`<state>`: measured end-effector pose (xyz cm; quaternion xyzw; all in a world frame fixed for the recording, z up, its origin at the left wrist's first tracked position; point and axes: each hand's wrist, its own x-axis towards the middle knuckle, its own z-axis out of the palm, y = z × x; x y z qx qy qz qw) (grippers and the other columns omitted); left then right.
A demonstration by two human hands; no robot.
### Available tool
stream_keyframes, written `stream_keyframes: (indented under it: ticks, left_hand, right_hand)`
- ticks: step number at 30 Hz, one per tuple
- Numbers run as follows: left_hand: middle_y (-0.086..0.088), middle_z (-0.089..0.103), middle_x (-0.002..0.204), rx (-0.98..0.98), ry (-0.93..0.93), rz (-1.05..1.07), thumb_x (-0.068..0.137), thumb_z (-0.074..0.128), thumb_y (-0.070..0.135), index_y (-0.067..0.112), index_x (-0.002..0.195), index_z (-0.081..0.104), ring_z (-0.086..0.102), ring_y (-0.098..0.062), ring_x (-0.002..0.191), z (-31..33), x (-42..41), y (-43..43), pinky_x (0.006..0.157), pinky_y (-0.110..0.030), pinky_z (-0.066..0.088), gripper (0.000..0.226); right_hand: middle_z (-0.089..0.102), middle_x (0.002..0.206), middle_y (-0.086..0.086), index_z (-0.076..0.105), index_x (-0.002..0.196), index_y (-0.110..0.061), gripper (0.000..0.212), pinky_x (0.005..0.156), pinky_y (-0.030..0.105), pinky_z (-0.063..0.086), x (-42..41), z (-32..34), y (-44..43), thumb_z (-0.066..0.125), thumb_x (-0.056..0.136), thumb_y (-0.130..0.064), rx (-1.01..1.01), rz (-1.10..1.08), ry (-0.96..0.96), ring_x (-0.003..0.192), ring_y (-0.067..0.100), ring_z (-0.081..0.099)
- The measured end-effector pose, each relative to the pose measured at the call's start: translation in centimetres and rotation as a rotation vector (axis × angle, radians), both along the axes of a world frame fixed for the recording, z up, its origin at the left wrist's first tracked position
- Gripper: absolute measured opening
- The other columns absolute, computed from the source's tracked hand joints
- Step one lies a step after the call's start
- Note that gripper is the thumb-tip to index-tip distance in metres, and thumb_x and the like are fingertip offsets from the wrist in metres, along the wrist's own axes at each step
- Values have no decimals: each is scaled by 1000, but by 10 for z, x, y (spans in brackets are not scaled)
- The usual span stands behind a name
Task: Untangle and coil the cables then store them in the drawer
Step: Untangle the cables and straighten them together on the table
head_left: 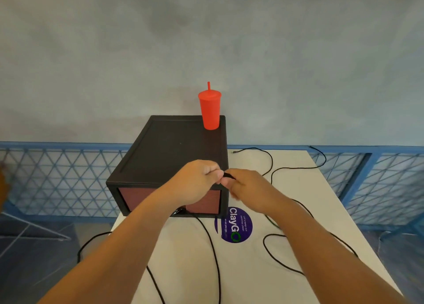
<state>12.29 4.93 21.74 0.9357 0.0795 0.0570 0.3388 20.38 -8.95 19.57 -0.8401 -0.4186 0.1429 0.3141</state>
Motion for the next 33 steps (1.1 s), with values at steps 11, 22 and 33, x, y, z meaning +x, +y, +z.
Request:
stream_keyframes:
  ticks: [11, 22, 33]
  left_hand:
    - [10, 40, 52, -83, 65, 25, 97, 41, 27, 17, 78, 59, 40, 1, 40, -5, -22, 16, 45, -10, 30, 28]
    - [8, 45, 62, -15, 116, 138, 98, 38, 27, 17, 75, 59, 43, -6, 60, -32, -37, 45, 63, -22, 36, 33]
    - [10, 47, 62, -25, 39, -12, 98, 39, 28, 19, 74, 57, 45, -3, 61, -20, -4, -1, 60, -18, 33, 31]
  right_hand:
    - [46, 62, -5, 51, 78, -11, 31, 57, 26, 33, 35, -7, -51, 38, 98, -31, 214, -439, -153, 61, 11, 43]
    - [57, 94, 28, 60, 104, 5, 37, 78, 43, 44, 97, -92, -139, 39, 95, -24, 182, -1151, 336, 86, 38, 52]
    - [59, 122, 10, 55, 123, -7, 36, 99, 33, 37, 4, -12, -29, 35, 100, -25, 18, -145, -129, 114, 23, 51]
